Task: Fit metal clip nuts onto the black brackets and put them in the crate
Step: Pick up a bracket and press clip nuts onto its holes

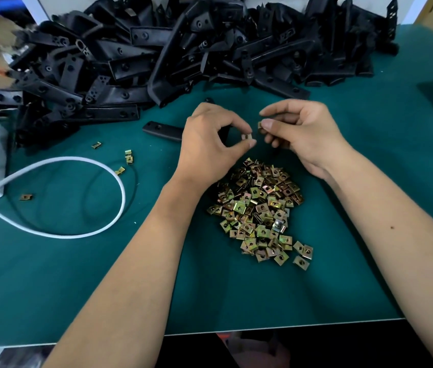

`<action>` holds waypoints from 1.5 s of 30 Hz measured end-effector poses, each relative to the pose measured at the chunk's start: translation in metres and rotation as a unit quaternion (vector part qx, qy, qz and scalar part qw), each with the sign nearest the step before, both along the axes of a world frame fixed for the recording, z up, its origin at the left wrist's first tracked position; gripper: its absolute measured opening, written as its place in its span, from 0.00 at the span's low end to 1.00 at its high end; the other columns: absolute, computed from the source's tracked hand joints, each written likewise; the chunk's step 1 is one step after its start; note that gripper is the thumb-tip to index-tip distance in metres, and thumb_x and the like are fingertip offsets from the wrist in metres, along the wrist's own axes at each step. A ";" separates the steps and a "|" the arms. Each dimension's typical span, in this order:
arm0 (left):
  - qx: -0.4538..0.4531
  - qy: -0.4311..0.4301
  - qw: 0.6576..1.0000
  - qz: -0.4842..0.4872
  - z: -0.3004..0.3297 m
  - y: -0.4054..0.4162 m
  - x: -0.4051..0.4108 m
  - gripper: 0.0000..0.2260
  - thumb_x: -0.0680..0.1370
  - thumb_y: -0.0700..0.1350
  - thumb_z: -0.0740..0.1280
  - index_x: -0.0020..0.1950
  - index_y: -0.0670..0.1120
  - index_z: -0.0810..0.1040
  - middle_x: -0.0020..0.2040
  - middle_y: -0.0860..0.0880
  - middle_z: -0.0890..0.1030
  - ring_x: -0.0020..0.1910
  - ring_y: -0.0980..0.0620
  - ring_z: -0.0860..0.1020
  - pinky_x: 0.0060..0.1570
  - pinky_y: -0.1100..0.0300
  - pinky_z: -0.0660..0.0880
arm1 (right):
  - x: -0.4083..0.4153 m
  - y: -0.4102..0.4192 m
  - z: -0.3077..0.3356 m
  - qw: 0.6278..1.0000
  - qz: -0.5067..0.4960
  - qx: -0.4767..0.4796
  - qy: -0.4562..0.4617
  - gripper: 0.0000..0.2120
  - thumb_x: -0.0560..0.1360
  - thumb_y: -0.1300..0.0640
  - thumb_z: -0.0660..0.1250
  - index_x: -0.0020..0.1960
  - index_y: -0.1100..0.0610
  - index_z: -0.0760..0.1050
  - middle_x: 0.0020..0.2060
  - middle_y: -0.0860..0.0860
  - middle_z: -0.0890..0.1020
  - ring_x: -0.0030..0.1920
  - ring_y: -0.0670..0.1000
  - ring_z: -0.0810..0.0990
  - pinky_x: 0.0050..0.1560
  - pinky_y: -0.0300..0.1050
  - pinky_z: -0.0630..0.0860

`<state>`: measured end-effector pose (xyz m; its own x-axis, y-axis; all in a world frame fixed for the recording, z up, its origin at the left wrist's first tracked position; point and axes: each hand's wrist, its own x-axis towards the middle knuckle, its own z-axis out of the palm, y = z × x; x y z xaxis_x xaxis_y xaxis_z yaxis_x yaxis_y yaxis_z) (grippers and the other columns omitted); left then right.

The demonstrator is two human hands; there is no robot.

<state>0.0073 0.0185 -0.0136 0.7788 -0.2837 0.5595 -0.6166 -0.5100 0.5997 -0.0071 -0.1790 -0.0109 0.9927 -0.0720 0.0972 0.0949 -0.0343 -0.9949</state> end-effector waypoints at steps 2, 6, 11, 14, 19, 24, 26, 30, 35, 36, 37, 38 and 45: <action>0.041 0.016 0.999 -0.005 0.002 0.005 0.002 0.21 0.66 0.57 0.82 0.56 0.51 0.86 0.59 0.54 0.82 0.65 0.51 0.73 0.66 0.48 0.70 | 0.001 -0.001 -0.001 1.000 -0.010 -0.004 0.007 0.06 0.77 0.68 0.72 0.49 0.59 0.84 0.38 0.54 0.87 0.35 0.48 0.82 0.36 0.38 0.78; 0.081 0.089 0.990 0.078 0.000 0.014 0.007 0.42 0.67 0.65 0.78 0.77 0.54 0.69 0.74 0.51 0.70 0.75 0.47 0.63 0.75 0.42 0.61 | 0.001 -0.002 -0.003 0.999 0.007 -0.026 0.019 0.08 0.77 0.70 0.71 0.50 0.59 0.85 0.39 0.55 0.86 0.38 0.49 0.83 0.39 0.38 0.80; -0.010 0.230 0.967 0.106 -0.008 0.018 0.017 0.46 0.73 0.69 0.70 0.83 0.53 0.53 0.71 0.50 0.74 0.76 0.45 0.64 0.77 0.41 0.59 | 0.001 -0.001 -0.002 0.999 0.023 -0.048 0.012 0.10 0.76 0.71 0.72 0.54 0.61 0.85 0.39 0.53 0.86 0.38 0.49 0.84 0.39 0.37 0.80; -0.009 0.225 0.969 0.103 -0.010 0.017 0.019 0.46 0.73 0.68 0.72 0.83 0.52 0.55 0.69 0.49 0.77 0.75 0.45 0.66 0.77 0.43 0.60 | 0.000 0.001 -0.003 0.998 0.021 -0.060 0.005 0.09 0.76 0.70 0.73 0.53 0.61 0.85 0.38 0.53 0.87 0.37 0.48 0.84 0.37 0.37 0.80; -0.038 0.200 0.979 0.029 -0.008 0.017 0.018 0.48 0.66 0.60 0.82 0.80 0.49 0.64 0.66 0.50 0.81 0.69 0.53 0.75 0.73 0.49 0.68 | -0.002 0.002 -0.001 0.999 0.022 -0.046 -0.010 0.09 0.75 0.69 0.74 0.52 0.60 0.85 0.42 0.57 0.86 0.39 0.51 0.84 0.39 0.40 0.81; 0.004 0.130 0.991 0.018 -0.007 0.010 0.011 0.50 0.63 0.60 0.83 0.79 0.47 0.66 0.63 0.49 0.82 0.68 0.52 0.76 0.73 0.49 0.68 | -0.004 0.007 -0.001 0.999 0.024 -0.033 -0.012 0.10 0.75 0.70 0.73 0.51 0.58 0.86 0.39 0.54 0.86 0.40 0.51 0.84 0.40 0.41 0.81; 0.015 0.123 0.992 0.018 -0.006 0.009 0.010 0.51 0.62 0.61 0.83 0.79 0.48 0.65 0.63 0.50 0.82 0.69 0.49 0.75 0.73 0.47 0.66 | -0.004 0.010 -0.002 0.999 0.021 -0.032 -0.011 0.10 0.75 0.70 0.73 0.50 0.57 0.86 0.37 0.53 0.86 0.39 0.51 0.84 0.41 0.40 0.81; 0.015 0.120 0.992 0.018 -0.005 0.007 0.009 0.50 0.63 0.60 0.83 0.79 0.48 0.65 0.62 0.52 0.82 0.69 0.49 0.74 0.73 0.46 0.65 | -0.004 0.014 -0.003 0.999 0.013 -0.041 -0.014 0.11 0.74 0.70 0.74 0.49 0.56 0.86 0.37 0.52 0.87 0.38 0.49 0.85 0.41 0.39 0.81; 0.001 0.118 0.992 0.035 -0.005 0.006 0.007 0.47 0.64 0.59 0.83 0.78 0.48 0.66 0.60 0.53 0.82 0.67 0.50 0.76 0.72 0.45 0.67 | -0.004 0.015 -0.002 1.000 0.008 -0.027 -0.013 0.10 0.74 0.70 0.74 0.49 0.57 0.86 0.40 0.56 0.87 0.38 0.50 0.84 0.42 0.41 0.81; -0.002 0.118 0.992 0.040 -0.005 0.006 0.007 0.47 0.64 0.59 0.83 0.78 0.48 0.67 0.60 0.53 0.82 0.66 0.51 0.76 0.72 0.44 0.67 | -0.004 0.015 -0.002 1.000 0.007 -0.024 -0.014 0.10 0.74 0.70 0.74 0.49 0.57 0.86 0.41 0.57 0.87 0.38 0.51 0.84 0.42 0.41 0.81; -0.004 0.119 0.992 0.042 -0.005 0.006 0.007 0.47 0.64 0.59 0.83 0.77 0.48 0.67 0.60 0.53 0.82 0.66 0.51 0.77 0.72 0.44 0.67 | -0.004 0.014 -0.002 1.000 0.006 -0.024 -0.014 0.10 0.74 0.70 0.74 0.50 0.57 0.86 0.42 0.58 0.87 0.39 0.51 0.84 0.42 0.42 0.81; -0.006 0.120 0.992 0.041 -0.006 0.006 0.007 0.47 0.64 0.59 0.83 0.77 0.48 0.67 0.59 0.53 0.82 0.65 0.52 0.77 0.72 0.44 0.67 | -0.004 0.014 -0.002 0.999 0.006 -0.028 -0.015 0.10 0.74 0.70 0.74 0.50 0.57 0.86 0.43 0.59 0.87 0.39 0.52 0.84 0.43 0.42 0.81; 0.006 0.115 0.993 0.030 -0.006 0.007 0.008 0.49 0.64 0.61 0.82 0.79 0.48 0.65 0.62 0.51 0.82 0.68 0.49 0.76 0.72 0.44 0.67 | -0.004 0.015 -0.003 0.999 0.005 -0.034 -0.013 0.10 0.74 0.69 0.74 0.48 0.55 0.87 0.43 0.60 0.87 0.41 0.55 0.84 0.47 0.47 0.83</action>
<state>0.0158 0.0255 -0.0200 0.9015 -0.2385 0.3612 -0.4319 -0.5491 0.7155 -0.0116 -0.1641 -0.0137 0.9903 -0.0539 0.1278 0.1220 -0.0998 -0.9875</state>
